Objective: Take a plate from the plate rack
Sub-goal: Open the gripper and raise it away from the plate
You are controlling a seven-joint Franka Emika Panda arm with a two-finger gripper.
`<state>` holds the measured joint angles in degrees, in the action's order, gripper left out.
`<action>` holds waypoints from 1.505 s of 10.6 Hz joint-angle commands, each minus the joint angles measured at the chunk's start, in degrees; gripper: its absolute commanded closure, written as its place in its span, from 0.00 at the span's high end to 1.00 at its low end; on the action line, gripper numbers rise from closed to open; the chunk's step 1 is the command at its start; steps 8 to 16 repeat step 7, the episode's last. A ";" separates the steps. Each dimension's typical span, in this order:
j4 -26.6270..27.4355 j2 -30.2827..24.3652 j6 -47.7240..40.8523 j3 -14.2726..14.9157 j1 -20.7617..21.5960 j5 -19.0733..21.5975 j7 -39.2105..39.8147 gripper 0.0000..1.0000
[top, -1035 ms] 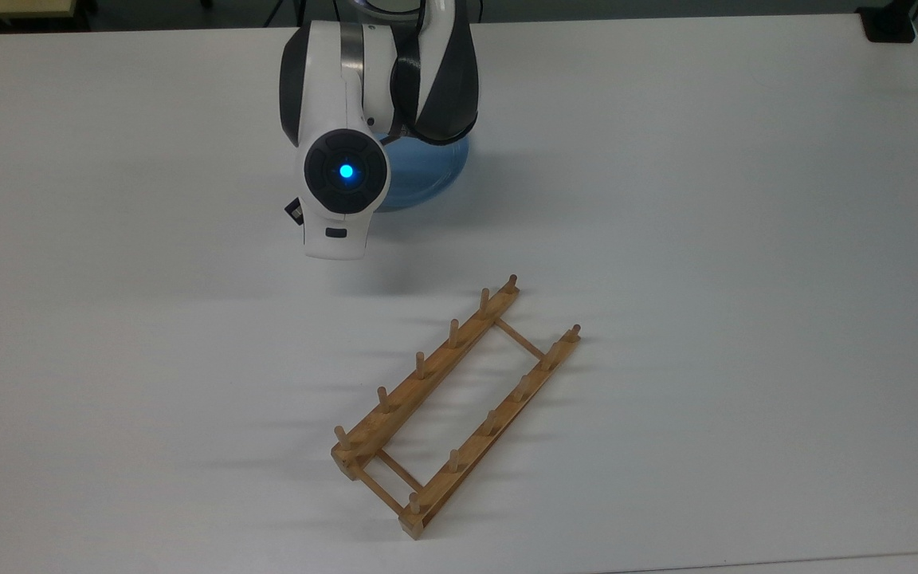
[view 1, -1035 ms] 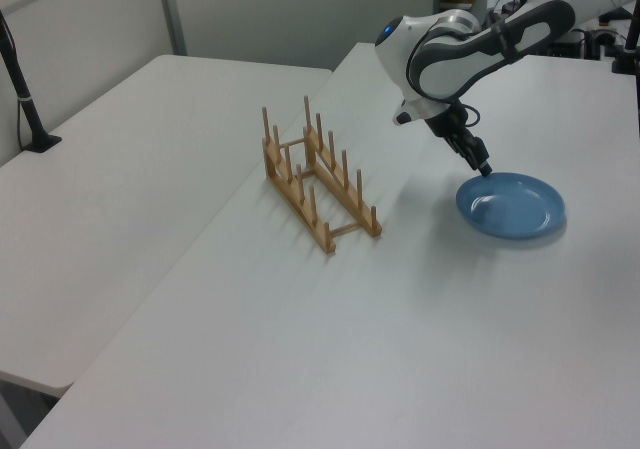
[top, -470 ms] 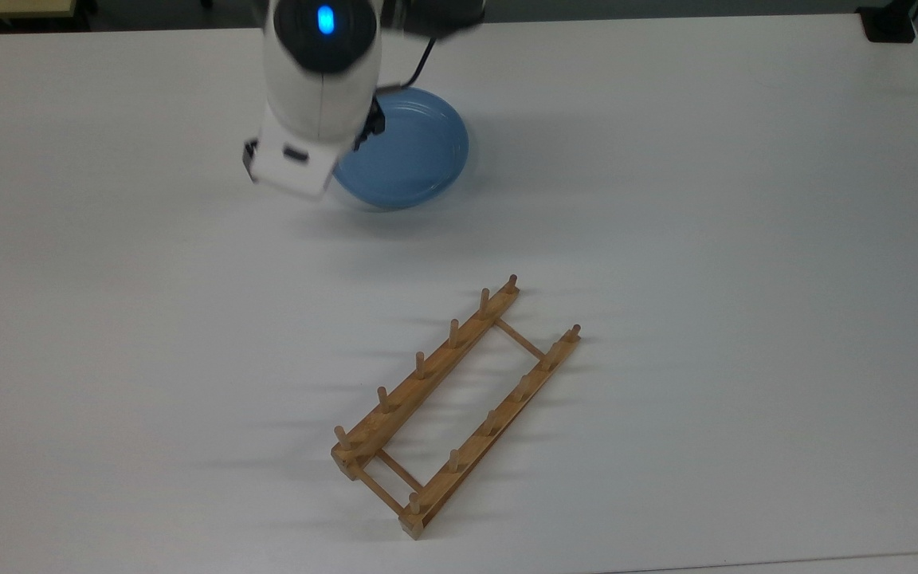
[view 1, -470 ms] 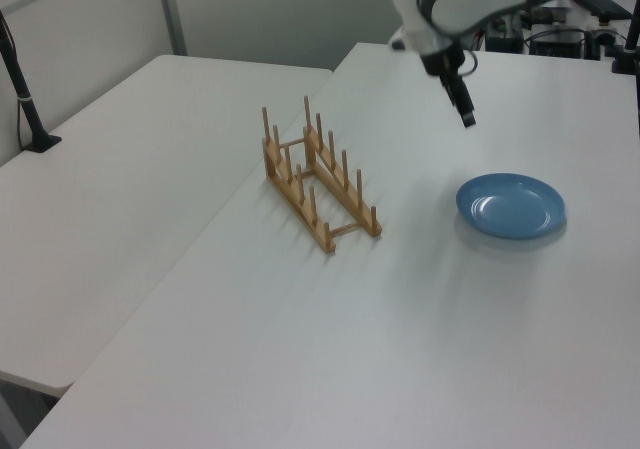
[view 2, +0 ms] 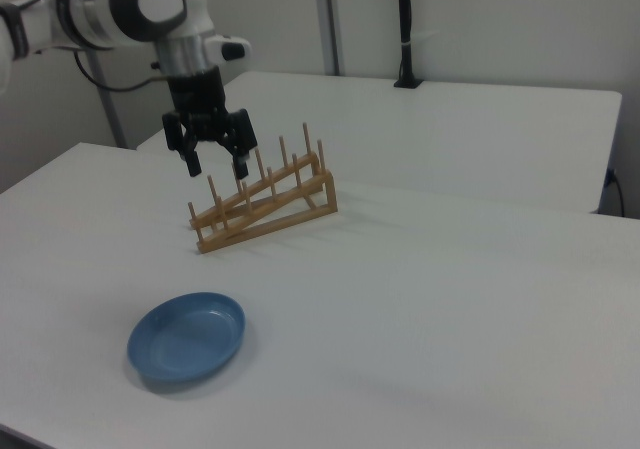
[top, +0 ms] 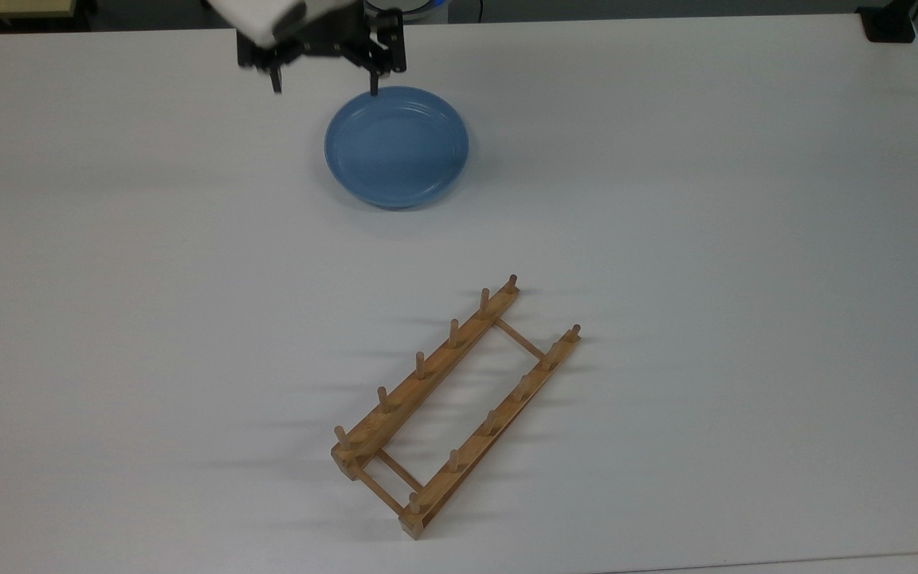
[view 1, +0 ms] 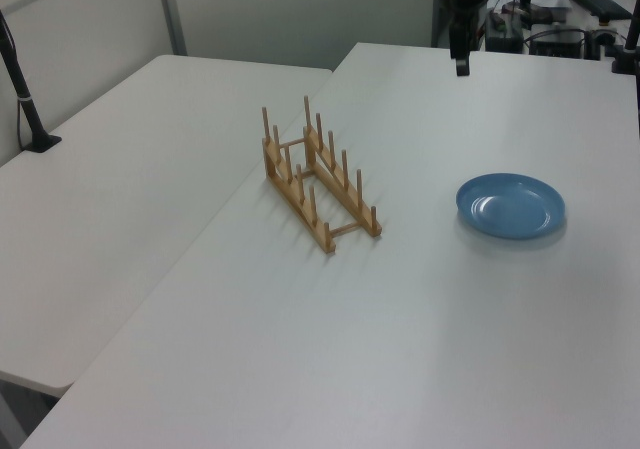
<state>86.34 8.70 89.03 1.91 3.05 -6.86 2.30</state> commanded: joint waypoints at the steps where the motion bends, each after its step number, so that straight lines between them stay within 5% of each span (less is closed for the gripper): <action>1: 4.18 -5.53 0.52 0.12 -1.02 0.88 -7.48 1.00; 16: 5.33 -6.76 3.87 0.29 -2.17 1.41 -7.57 1.00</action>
